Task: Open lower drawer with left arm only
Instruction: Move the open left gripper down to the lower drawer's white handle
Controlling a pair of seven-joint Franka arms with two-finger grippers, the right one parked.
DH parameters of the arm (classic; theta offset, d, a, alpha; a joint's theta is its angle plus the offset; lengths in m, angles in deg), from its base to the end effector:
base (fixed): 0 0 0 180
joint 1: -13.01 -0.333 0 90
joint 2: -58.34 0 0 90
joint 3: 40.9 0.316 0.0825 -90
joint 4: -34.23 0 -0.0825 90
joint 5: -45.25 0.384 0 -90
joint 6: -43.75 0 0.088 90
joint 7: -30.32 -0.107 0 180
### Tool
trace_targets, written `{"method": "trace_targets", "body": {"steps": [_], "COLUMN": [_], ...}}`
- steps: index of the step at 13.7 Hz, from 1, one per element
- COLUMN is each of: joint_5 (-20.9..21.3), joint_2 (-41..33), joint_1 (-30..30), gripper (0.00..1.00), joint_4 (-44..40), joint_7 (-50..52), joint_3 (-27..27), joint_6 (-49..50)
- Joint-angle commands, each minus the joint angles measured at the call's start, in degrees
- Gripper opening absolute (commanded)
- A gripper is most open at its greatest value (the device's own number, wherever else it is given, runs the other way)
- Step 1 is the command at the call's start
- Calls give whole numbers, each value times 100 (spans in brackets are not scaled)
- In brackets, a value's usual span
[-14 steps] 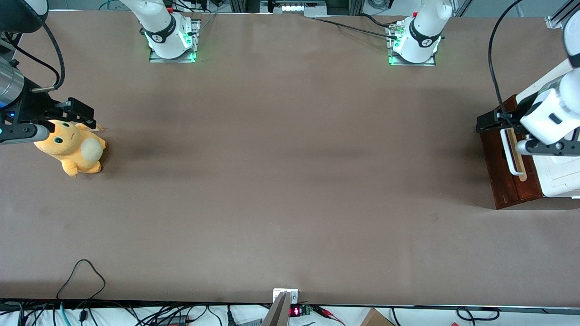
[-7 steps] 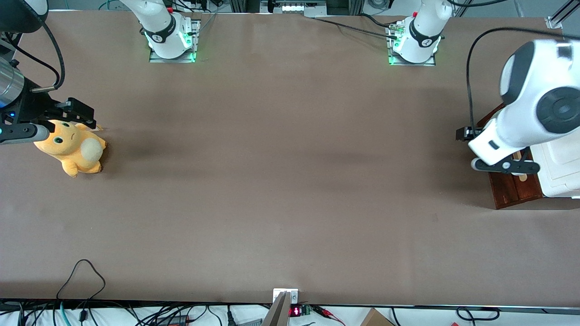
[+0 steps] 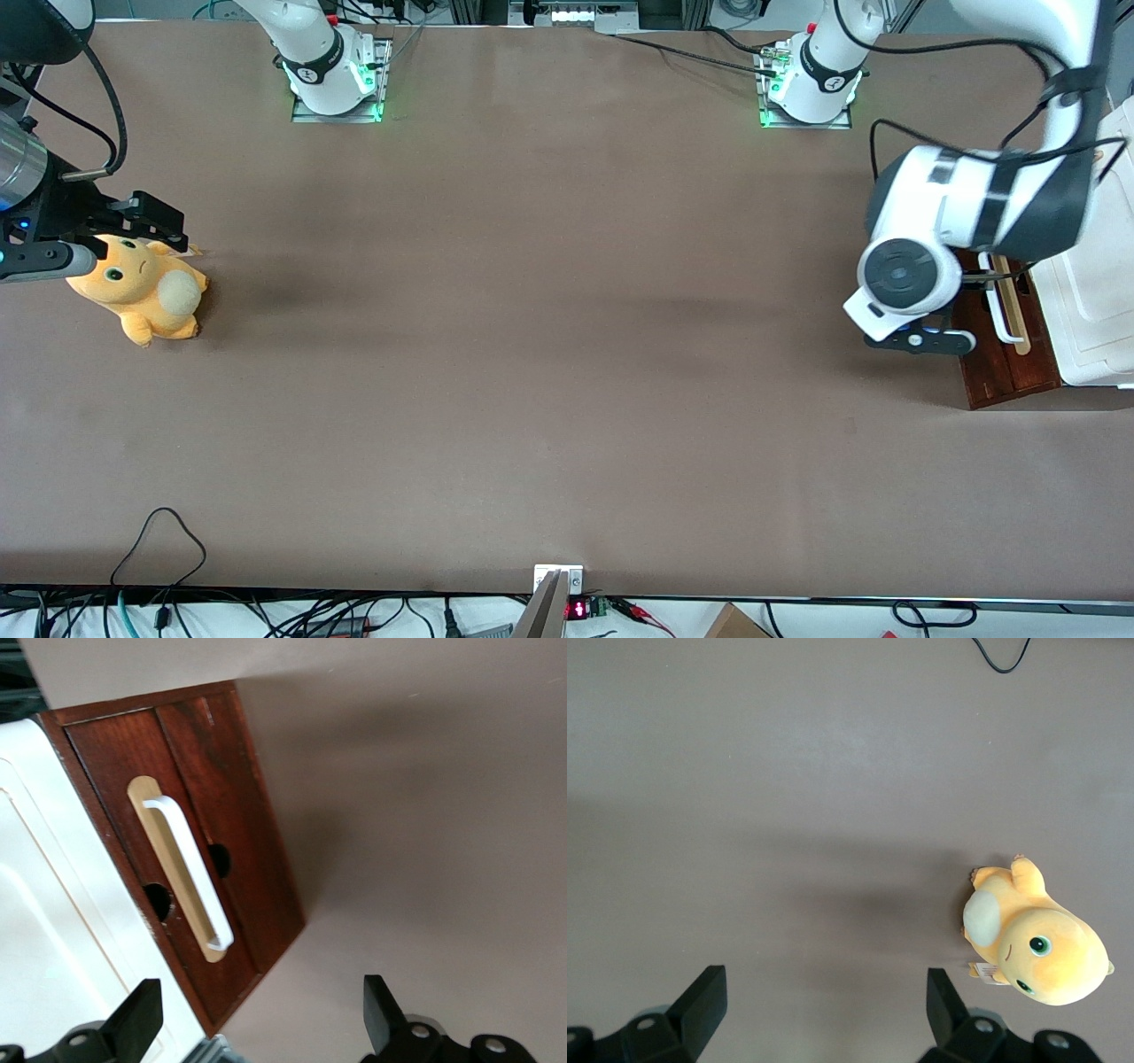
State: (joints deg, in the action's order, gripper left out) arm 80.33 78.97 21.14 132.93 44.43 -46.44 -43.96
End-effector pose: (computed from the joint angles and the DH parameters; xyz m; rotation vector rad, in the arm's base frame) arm 0.5913 -0.0737 0.3625 -2.4133 0.1784 0.4830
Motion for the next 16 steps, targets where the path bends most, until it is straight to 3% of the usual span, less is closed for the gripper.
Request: {"method": "trace_targets", "body": {"steps": [1, 3, 7, 10, 16], "joint_5": [813, 1421, 1887, 2722, 3093], "joint_2": [204, 318, 529, 976, 1469], "joint_1": [66, 180, 303, 426, 409], "gripper": [100, 100, 100, 100, 100], "joint_4": [201, 526, 632, 905, 914], "joint_7": [231, 904, 1541, 2365, 2754], "joint_3": [27, 27, 27, 18, 27], "joint_6": [105, 140, 298, 763, 861]}}
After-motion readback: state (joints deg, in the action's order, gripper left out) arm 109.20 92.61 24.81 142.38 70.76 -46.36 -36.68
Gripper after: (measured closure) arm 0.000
